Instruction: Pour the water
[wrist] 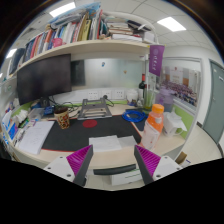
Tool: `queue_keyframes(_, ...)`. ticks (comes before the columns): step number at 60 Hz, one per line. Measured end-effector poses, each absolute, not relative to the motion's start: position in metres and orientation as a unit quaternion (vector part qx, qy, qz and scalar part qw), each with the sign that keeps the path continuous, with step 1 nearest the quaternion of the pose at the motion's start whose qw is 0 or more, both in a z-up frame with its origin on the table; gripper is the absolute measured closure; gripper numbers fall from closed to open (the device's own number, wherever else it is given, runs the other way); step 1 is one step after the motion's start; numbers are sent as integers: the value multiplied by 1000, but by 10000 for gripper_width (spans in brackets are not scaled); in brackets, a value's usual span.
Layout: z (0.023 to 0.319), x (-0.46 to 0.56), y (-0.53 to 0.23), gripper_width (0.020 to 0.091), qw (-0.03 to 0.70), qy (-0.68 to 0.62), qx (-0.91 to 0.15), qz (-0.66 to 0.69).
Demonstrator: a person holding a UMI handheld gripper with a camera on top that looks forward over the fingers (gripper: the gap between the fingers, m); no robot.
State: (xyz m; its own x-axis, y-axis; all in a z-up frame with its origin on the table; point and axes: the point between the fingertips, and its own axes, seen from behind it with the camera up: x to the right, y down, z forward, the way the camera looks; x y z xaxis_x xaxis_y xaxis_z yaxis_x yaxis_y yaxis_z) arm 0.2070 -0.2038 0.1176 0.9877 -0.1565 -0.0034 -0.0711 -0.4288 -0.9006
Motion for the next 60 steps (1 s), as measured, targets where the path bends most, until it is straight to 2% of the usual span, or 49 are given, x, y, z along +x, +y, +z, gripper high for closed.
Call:
queue_keyframes(8,97,293,-194,253,533,108,-836,-73)
queue_keyframes(19,96,359,-151,255,563,104,-815,-92)
queue_keyframes(29,95,371,-109,264,583,80,-805,-79)
queue_keyframes(31,95,371,-103,299,587,75,-802,-76)
queue_keyframes(37,91,371,-88,507,597,60,-796,-76)
queue_keyframes(47,96,370,-83,565,618,57,-779,-88)
queue_keyframes(55,96,377,-84,689,622,73,-773,-103)
queue_keyframes(60,96,380,-83,716,617,76,-776,-110)
